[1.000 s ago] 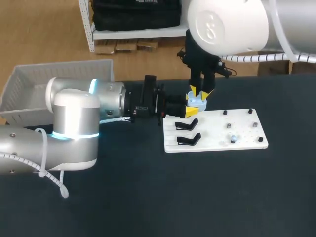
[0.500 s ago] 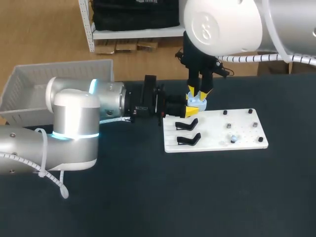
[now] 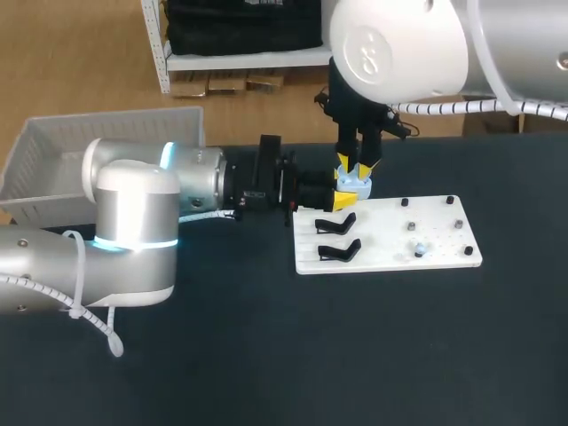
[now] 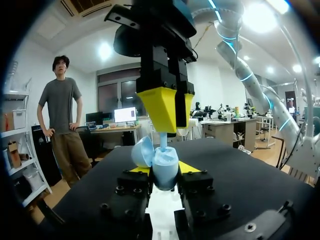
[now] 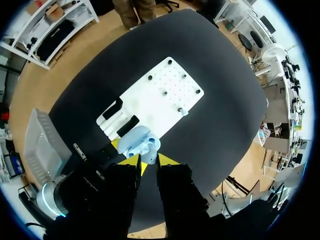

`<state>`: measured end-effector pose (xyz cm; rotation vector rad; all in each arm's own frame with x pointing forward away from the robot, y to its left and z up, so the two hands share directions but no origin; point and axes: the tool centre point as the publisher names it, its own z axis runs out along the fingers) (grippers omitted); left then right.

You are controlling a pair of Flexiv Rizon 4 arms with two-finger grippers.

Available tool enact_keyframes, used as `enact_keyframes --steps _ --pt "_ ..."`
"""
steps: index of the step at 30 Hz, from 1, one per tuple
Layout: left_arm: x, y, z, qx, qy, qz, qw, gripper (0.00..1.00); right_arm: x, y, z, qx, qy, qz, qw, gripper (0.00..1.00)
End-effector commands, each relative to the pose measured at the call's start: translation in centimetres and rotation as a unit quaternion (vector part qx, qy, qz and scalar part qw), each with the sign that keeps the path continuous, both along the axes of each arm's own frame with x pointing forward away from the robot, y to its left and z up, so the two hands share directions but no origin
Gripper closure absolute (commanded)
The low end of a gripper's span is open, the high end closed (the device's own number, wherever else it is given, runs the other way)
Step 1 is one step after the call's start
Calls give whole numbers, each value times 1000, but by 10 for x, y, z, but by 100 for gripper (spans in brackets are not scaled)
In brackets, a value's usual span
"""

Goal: Pick up each earbud case from the left stands, insert the matching earbuds, close the lid, and place the case in the box.

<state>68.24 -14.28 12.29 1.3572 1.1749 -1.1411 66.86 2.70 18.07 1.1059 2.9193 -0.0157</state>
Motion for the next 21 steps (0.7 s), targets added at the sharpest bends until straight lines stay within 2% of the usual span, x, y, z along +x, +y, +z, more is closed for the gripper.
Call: enact_keyframes --steps 1,21 --pt "-1 0 -1 -2 -2 3 1000 100 1 0 -2 0 0 -1 1000 100" --pt "-1 0 -1 -2 -2 3 1000 100 3 -4 -9 -8 4 -10 1000 100"
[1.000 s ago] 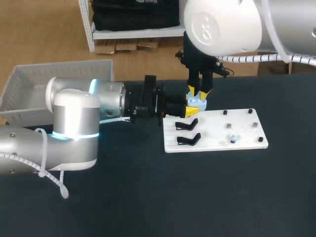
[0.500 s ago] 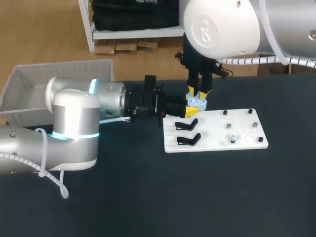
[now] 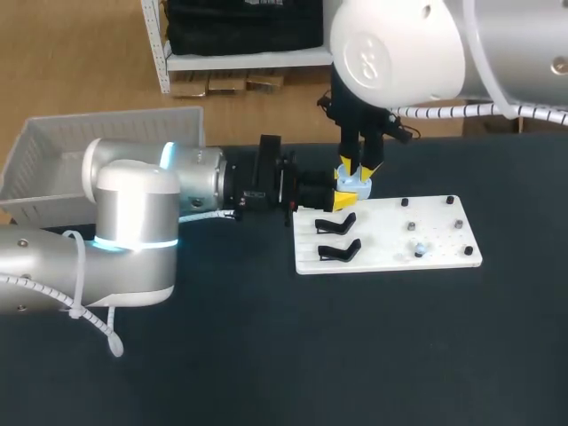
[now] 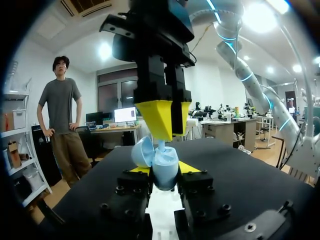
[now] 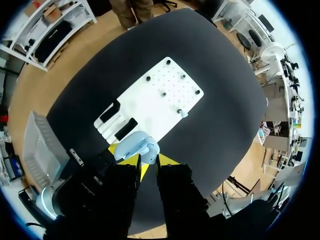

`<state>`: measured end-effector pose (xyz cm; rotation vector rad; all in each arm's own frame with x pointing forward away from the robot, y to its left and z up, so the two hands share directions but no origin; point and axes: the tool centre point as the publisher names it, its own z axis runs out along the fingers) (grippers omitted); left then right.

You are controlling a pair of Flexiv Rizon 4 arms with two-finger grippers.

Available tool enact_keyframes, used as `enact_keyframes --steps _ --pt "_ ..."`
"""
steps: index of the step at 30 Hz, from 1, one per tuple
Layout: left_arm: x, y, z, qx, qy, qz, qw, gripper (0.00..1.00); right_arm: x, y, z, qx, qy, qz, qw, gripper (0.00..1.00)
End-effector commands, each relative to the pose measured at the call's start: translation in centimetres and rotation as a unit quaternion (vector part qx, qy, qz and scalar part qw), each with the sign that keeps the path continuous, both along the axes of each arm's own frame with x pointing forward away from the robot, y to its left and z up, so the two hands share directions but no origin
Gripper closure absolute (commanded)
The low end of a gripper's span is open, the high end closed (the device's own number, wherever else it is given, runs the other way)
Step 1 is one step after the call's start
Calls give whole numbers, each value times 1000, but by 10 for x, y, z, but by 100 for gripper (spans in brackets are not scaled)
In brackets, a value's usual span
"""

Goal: Pick up each earbud case from the left stands, insert the matching earbuds, close the lid, and place the case in the box.

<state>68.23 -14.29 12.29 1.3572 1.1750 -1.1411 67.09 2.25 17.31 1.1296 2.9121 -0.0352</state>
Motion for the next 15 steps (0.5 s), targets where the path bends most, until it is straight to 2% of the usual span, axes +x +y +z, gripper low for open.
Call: enact_keyframes --steps 1,15 --pt "-1 0 -1 -2 -2 3 1000 100 1 1 -2 -3 1 -2 1000 100" --pt "-1 0 -1 -2 -2 3 1000 100 1 -1 -9 -11 11 -6 1000 100"
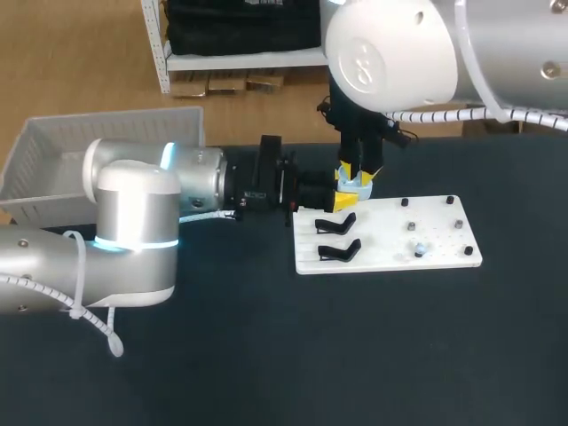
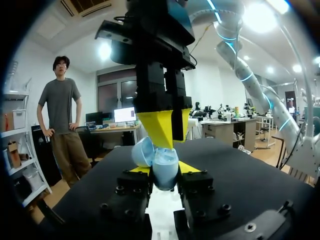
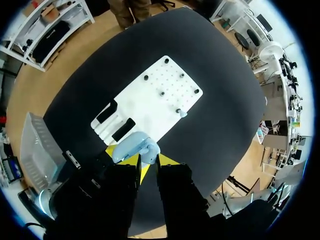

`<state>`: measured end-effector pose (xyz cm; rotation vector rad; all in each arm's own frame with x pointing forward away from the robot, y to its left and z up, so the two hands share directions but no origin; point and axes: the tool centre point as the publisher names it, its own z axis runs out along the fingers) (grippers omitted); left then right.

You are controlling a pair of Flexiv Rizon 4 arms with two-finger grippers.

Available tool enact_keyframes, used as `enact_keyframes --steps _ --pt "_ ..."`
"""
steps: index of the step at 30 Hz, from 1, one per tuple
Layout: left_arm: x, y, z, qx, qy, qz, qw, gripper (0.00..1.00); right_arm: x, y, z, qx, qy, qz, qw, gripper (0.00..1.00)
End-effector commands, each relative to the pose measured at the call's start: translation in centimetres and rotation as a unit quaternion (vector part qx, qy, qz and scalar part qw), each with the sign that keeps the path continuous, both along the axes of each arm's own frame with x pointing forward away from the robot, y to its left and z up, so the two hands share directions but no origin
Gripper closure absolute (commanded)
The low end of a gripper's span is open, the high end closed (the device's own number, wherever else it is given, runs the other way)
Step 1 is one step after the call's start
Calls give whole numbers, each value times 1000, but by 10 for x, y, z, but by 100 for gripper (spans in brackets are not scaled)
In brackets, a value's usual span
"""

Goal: Pick up each earbud case from the left stands, insert the matching earbuds, close the lid, and place the case in the box.

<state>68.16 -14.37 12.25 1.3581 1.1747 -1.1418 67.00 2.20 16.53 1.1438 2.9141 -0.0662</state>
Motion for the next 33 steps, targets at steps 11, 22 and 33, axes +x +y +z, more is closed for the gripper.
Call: enact_keyframes --steps 11,22,33 --pt "-1 0 -1 -2 -2 4 1000 100 -8 -4 11 13 -5 -9 1000 58" --pt "-1 0 -1 -2 -2 4 1000 100 -44 -40 33 95 -47 47 993 73" --pt "-1 0 -1 -2 -2 4 1000 100 -68 -74 8 92 -68 147 982 67"
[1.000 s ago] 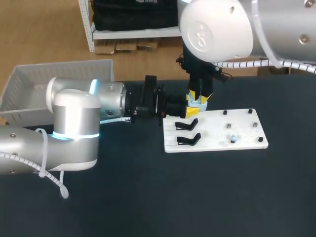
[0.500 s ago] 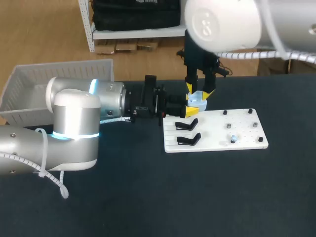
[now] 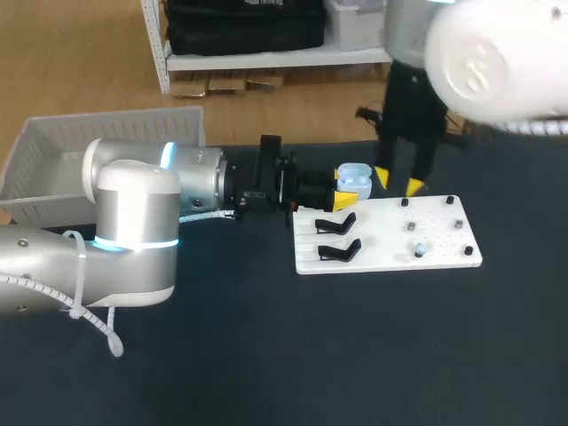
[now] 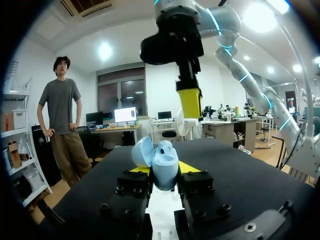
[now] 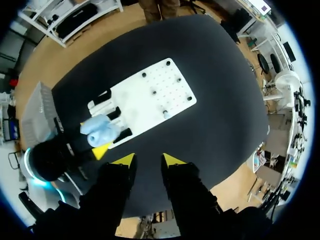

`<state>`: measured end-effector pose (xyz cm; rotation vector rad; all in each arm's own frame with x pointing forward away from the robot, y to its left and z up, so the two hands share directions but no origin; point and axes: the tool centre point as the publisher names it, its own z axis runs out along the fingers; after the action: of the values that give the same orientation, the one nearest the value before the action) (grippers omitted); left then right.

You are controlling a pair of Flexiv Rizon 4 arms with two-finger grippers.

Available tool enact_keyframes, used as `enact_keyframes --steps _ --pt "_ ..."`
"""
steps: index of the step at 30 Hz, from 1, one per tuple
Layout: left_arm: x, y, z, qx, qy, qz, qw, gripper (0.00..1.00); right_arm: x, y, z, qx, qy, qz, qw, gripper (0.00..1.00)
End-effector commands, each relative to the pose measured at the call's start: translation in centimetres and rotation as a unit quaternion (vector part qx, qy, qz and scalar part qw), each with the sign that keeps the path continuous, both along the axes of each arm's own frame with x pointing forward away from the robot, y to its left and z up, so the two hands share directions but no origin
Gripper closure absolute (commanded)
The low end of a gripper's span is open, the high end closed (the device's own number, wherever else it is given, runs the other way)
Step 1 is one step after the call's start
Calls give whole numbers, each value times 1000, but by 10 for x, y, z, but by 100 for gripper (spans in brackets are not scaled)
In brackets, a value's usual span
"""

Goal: Pick up each earbud case from the left stands, insert the matching earbuds, close the lid, and place the case in the box.

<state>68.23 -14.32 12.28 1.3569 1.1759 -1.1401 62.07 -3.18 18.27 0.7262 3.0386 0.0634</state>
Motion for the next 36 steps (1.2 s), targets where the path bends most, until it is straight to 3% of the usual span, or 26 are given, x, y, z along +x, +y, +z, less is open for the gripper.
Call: enact_keyframes --steps 1,12,17,23,36 --pt "-1 0 -1 -3 -2 3 1000 100 -21 -22 -12 62 -43 14 997 65" --pt "-1 0 -1 -3 -2 3 1000 100 -33 -28 -48 69 -38 71 994 58" --pt "-1 0 -1 -3 -2 3 1000 100 -25 -35 -75 71 -43 75 994 56" --pt "-1 0 -1 -3 -2 3 1000 100 -14 -42 -113 29 -30 56 998 47" --pt "-1 0 -1 -3 -2 3 1000 100 3 -42 -131 19 -26 3 999 56"
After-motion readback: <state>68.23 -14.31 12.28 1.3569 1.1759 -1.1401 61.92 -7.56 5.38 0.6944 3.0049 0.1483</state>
